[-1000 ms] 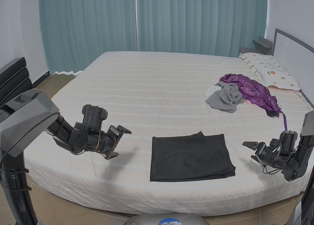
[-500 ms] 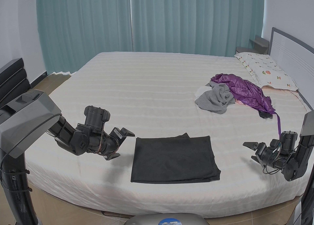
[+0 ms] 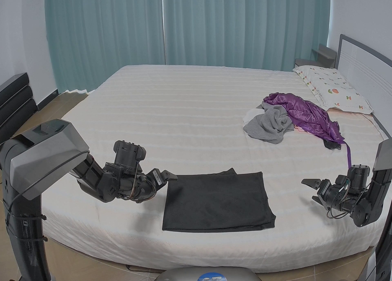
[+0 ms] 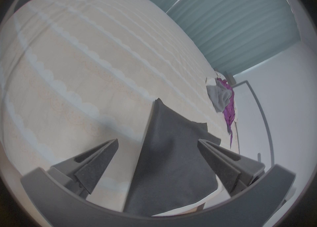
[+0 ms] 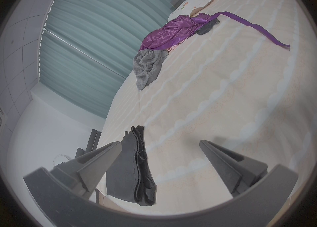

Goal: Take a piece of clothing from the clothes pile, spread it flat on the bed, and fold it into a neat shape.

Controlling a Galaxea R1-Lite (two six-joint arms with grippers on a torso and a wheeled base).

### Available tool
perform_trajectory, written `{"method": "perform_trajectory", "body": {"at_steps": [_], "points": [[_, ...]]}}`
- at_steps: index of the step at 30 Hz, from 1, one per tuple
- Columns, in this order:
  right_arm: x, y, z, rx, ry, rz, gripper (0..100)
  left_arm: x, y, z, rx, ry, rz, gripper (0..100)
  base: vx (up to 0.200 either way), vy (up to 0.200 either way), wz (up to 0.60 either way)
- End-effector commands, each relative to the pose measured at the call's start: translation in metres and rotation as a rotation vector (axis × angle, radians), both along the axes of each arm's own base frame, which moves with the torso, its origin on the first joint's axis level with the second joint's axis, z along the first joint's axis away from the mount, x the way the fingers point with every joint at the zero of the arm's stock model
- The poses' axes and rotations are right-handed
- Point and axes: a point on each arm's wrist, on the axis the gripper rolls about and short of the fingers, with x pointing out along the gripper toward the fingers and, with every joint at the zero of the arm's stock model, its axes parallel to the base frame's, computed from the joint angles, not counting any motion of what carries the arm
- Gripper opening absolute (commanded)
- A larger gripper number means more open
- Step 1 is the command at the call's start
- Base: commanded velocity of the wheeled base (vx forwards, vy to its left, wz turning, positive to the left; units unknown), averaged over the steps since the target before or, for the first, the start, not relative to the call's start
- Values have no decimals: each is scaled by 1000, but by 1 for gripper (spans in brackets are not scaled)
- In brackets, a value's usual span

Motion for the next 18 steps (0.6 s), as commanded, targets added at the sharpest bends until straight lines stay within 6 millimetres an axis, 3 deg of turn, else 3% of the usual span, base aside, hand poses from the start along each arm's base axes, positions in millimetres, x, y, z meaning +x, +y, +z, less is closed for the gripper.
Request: {"method": "perform_trajectory", "body": {"at_steps": [1, 18], "points": [[0, 0, -1, 1, 3, 2, 100, -5, -8, -18, 43, 24, -47, 100, 0, 0, 0], [-1, 3, -2, 1, 9, 11, 100, -3, -24, -33, 61, -43, -60, 100, 0, 0, 0]]}}
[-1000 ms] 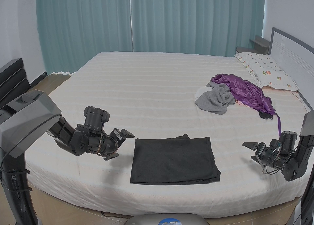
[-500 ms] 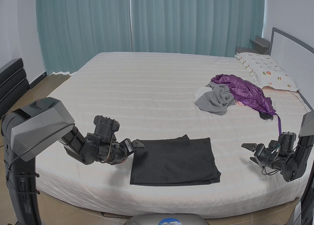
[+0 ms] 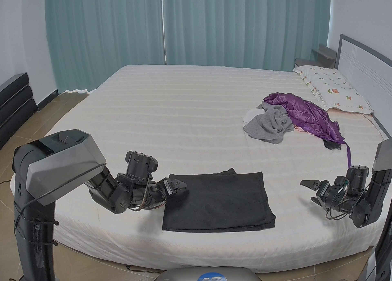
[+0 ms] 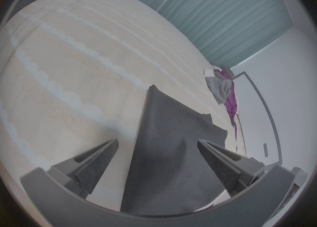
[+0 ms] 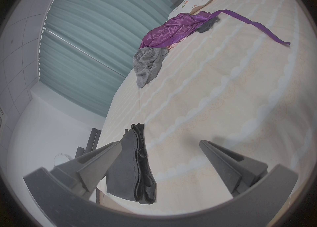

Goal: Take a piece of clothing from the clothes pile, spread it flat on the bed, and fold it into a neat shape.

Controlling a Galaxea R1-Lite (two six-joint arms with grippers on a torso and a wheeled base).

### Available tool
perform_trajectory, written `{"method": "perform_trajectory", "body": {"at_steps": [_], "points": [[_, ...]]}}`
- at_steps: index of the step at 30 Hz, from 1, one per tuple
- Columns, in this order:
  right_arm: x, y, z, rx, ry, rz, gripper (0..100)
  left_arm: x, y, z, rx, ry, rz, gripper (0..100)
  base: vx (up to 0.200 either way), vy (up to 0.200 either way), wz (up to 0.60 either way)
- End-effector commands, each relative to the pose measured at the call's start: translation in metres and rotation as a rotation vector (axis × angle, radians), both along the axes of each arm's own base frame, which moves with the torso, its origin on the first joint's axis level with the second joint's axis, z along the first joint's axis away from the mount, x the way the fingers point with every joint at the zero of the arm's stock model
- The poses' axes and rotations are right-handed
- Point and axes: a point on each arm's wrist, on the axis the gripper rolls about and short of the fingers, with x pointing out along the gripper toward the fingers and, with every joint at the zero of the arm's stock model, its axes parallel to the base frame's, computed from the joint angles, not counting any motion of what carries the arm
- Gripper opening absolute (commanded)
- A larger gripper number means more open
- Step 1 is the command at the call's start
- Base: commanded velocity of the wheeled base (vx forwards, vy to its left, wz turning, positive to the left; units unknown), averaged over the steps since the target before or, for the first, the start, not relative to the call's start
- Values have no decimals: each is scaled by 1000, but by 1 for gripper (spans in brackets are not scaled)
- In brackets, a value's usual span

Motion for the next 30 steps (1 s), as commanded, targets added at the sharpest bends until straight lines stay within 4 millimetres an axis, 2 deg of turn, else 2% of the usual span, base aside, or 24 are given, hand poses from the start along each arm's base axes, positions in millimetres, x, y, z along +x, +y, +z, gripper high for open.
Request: {"method": "perform_trajectory", "body": {"at_steps": [1, 7, 8, 30], "points": [[0, 0, 0, 1, 1, 1, 100, 0, -1, -6, 5, 12, -2, 100, 0, 0, 0], [0, 0, 0, 0, 0, 1, 100, 2, -2, -7, 3, 12, -1, 100, 0, 0, 0], [0, 0, -1, 1, 1, 1, 100, 1, -2, -7, 4, 13, -3, 0, 0, 0, 0], [1, 0, -4, 2, 13, 1, 100, 1, -2, -5, -11, 15, 10, 0, 0, 0, 0]]}}
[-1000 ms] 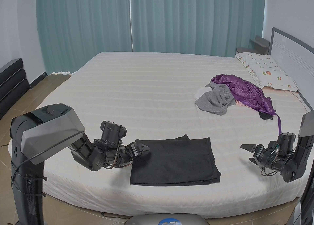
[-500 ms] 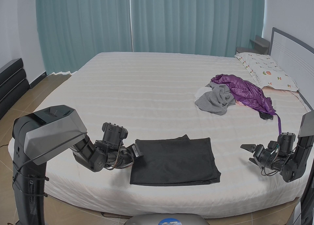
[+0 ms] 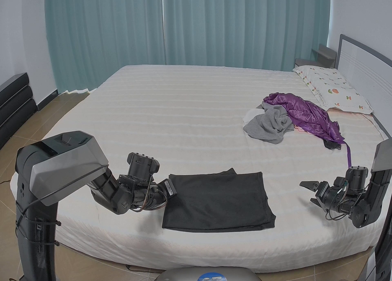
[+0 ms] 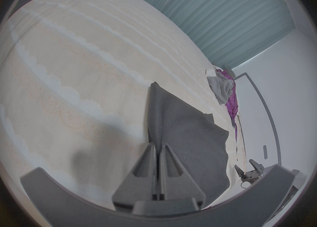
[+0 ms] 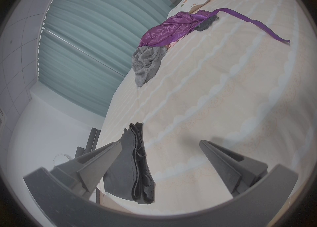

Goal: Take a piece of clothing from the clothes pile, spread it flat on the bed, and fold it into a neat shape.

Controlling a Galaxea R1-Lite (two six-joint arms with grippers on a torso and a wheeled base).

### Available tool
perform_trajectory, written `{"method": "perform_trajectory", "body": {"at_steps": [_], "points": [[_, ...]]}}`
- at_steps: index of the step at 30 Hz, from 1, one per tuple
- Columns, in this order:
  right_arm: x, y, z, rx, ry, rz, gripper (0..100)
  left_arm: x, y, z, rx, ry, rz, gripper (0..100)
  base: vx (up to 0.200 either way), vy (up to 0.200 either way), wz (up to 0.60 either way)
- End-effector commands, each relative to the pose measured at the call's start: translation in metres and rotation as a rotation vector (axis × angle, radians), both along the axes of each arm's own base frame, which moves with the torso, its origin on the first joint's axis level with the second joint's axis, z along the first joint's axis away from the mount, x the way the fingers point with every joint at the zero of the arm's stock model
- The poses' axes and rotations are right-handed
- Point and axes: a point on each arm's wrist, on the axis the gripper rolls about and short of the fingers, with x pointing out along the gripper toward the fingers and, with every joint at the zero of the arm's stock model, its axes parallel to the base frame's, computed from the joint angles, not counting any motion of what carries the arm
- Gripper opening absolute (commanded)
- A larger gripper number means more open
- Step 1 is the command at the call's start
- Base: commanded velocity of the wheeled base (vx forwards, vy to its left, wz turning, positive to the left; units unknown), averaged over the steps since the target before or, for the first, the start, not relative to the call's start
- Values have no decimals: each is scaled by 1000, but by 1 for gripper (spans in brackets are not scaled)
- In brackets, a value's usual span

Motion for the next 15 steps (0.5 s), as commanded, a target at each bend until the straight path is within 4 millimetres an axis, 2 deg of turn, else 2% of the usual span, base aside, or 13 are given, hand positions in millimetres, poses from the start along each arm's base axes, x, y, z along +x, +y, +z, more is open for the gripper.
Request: {"method": "perform_trajectory", "body": {"at_steps": [1, 15], "points": [[0, 0, -1, 1, 3, -1, 100, 0, 0, 2, -8, -1, 6, 0, 0, 0, 0], [0, 0, -1, 1, 3, -1, 100, 0, 1, 3, -16, 4, 14, 0, 0, 0, 0]]}}
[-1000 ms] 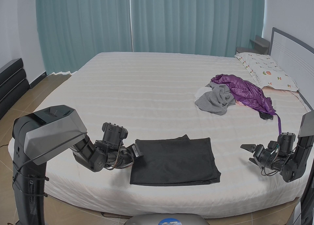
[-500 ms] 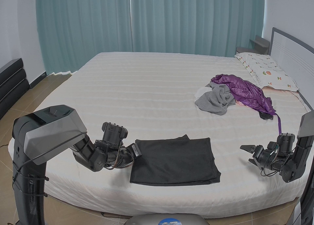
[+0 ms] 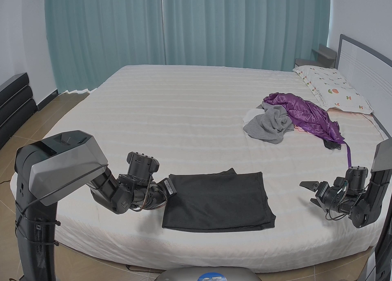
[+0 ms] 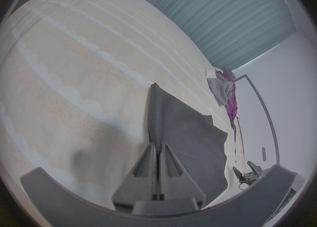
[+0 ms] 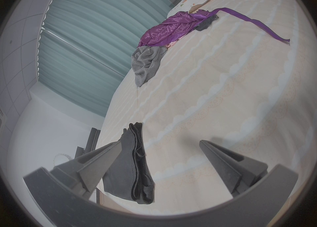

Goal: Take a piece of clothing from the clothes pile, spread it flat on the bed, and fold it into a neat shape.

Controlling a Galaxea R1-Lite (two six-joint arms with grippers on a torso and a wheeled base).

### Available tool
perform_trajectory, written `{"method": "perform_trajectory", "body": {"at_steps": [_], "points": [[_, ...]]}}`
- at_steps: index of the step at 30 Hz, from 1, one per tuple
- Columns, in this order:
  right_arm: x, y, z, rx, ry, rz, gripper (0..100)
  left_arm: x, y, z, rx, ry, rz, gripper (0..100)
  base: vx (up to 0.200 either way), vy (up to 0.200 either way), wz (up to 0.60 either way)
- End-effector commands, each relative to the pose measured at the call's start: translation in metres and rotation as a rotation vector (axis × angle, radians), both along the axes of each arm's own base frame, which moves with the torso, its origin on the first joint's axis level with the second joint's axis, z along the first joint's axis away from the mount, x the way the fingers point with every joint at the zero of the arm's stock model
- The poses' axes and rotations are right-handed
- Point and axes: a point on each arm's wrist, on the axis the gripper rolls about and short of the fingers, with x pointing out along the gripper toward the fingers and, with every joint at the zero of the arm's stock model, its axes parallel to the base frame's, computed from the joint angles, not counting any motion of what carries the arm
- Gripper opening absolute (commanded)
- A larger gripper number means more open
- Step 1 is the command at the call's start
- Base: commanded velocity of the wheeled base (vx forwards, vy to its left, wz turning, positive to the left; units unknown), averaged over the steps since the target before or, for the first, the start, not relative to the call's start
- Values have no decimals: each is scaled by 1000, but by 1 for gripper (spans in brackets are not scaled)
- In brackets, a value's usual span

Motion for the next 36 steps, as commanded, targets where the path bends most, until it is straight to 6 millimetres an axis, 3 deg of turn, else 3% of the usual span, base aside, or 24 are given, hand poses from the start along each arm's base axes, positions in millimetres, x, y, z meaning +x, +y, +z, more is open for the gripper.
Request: {"method": "perform_trajectory", "body": {"at_steps": [1, 36], "points": [[0, 0, 0, 1, 1, 1, 100, 0, 0, 1, -1, -1, 1, 0, 0, 0, 0], [0, 0, -6, 2, 18, 1, 100, -1, 23, 8, -67, 7, 109, 0, 0, 200, 0]]}}
